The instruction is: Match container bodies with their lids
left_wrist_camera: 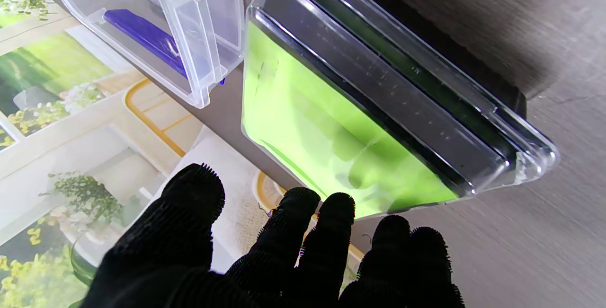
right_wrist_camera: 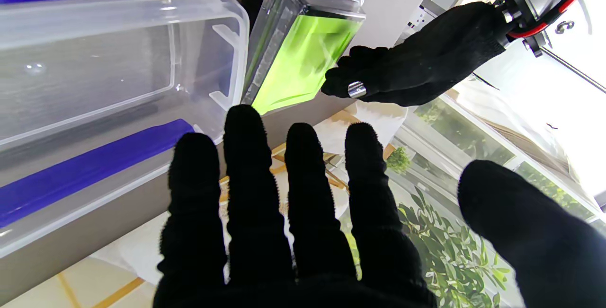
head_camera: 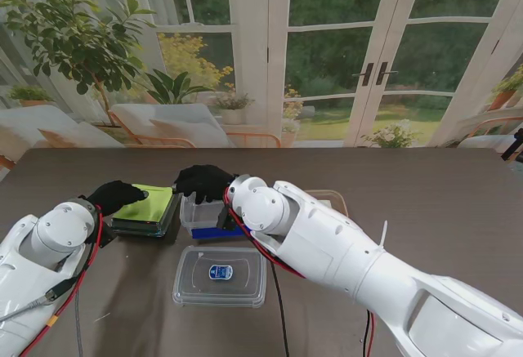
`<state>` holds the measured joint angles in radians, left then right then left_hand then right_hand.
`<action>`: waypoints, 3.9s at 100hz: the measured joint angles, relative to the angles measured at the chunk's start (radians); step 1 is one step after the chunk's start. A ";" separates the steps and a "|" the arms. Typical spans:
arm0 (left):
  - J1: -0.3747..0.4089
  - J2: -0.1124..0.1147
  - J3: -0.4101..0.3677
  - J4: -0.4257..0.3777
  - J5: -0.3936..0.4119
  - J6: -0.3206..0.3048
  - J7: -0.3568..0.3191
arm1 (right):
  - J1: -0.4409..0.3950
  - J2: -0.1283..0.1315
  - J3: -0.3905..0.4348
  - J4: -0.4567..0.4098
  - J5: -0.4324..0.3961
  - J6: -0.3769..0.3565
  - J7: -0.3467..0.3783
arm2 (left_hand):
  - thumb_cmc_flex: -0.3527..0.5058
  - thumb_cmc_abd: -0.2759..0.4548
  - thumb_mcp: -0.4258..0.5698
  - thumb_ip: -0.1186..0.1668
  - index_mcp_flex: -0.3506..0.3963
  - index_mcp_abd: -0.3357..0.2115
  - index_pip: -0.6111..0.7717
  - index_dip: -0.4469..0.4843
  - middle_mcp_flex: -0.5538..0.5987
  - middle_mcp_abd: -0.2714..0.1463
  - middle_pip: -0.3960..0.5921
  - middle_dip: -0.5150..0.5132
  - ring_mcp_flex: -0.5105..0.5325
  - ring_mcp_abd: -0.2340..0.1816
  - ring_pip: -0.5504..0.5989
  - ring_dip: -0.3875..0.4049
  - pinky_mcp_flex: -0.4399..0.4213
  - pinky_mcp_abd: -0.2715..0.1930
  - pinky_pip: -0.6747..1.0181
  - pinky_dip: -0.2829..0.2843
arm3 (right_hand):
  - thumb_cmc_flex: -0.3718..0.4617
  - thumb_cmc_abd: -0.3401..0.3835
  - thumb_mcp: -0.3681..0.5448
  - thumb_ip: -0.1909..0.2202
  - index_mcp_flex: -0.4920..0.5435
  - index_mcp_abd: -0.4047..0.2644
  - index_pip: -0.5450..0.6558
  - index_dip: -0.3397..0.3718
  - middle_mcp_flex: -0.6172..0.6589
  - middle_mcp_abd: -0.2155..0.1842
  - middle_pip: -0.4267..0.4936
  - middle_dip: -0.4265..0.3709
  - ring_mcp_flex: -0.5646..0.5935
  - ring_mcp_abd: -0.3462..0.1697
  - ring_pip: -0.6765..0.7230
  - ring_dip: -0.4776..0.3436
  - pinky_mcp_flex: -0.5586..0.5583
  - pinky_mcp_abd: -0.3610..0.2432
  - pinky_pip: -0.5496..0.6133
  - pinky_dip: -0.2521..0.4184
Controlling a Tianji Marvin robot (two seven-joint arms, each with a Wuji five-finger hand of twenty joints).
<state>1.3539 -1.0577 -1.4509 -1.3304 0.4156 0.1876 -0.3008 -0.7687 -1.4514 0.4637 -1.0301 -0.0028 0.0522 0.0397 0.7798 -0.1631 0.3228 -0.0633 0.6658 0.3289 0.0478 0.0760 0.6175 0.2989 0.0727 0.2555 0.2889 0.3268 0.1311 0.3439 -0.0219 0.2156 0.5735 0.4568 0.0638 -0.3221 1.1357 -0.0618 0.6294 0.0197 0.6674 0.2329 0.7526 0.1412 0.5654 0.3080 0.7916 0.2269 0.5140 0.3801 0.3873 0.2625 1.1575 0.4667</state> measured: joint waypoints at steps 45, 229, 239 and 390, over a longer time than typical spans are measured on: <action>-0.005 -0.003 0.008 0.015 -0.011 -0.015 0.004 | -0.002 0.000 0.009 0.011 0.026 0.001 0.008 | 0.009 0.000 0.000 0.000 0.000 0.000 0.000 0.000 0.000 0.000 0.000 0.000 0.000 0.001 -0.038 -0.013 0.000 0.000 -0.011 -0.001 | 0.000 0.000 0.000 0.000 0.000 0.000 0.000 0.000 0.000 0.000 0.000 0.000 0.000 0.000 0.000 0.000 0.000 0.000 0.000 0.000; 0.101 0.014 -0.084 -0.097 0.078 -0.109 -0.045 | 0.086 -0.032 -0.146 0.078 -0.155 -0.049 0.075 | 0.009 0.000 -0.003 0.000 0.025 0.001 0.000 0.001 0.099 0.044 0.029 0.065 0.106 0.058 0.156 0.186 0.028 0.040 0.285 0.172 | 0.049 -0.031 0.098 0.000 0.028 -0.102 -0.019 0.000 0.279 -0.015 0.372 0.357 0.437 -0.025 0.795 0.316 0.018 0.040 0.424 0.246; 0.098 0.017 -0.076 -0.096 0.109 -0.124 -0.046 | 0.096 -0.042 -0.158 0.094 -0.156 -0.061 0.085 | 0.009 0.000 -0.003 0.000 0.049 0.010 0.002 0.001 0.157 0.070 0.059 0.132 0.128 0.086 0.294 0.256 0.042 0.063 0.423 0.227 | 0.061 -0.038 0.118 0.000 0.028 -0.102 -0.028 0.000 0.366 -0.024 0.397 0.387 0.472 -0.031 0.883 0.352 0.114 0.049 0.468 0.256; 0.061 0.046 -0.046 -0.079 0.233 -0.147 -0.138 | 0.164 -0.132 -0.306 0.223 -0.334 -0.106 0.156 | 0.009 0.000 0.014 0.000 0.052 0.020 0.003 0.005 0.267 0.101 0.238 0.502 0.196 0.135 0.705 0.484 0.142 0.118 0.694 0.471 | 0.018 -0.019 0.115 0.020 -0.004 -0.228 -0.138 -0.040 0.255 -0.158 0.535 0.614 0.480 -0.243 1.036 0.447 0.116 -0.062 0.563 0.254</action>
<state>1.4149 -1.0117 -1.4972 -1.4090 0.6483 0.0408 -0.4390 -0.6042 -1.5833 0.1577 -0.8074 -0.3365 -0.0535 0.1956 0.7888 -0.1629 0.3372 -0.0633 0.7178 0.3487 0.0510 0.0814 0.8841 0.3997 0.3112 0.7576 0.4851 0.4617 0.8364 0.8276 0.1198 0.3339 1.2677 0.9278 0.0821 -0.3416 1.2507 -0.0420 0.6257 -0.2087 0.5294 0.1925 1.0073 -0.0164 1.1003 0.9222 1.2714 -0.0161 1.5501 0.8270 0.5030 0.2004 1.7208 0.7203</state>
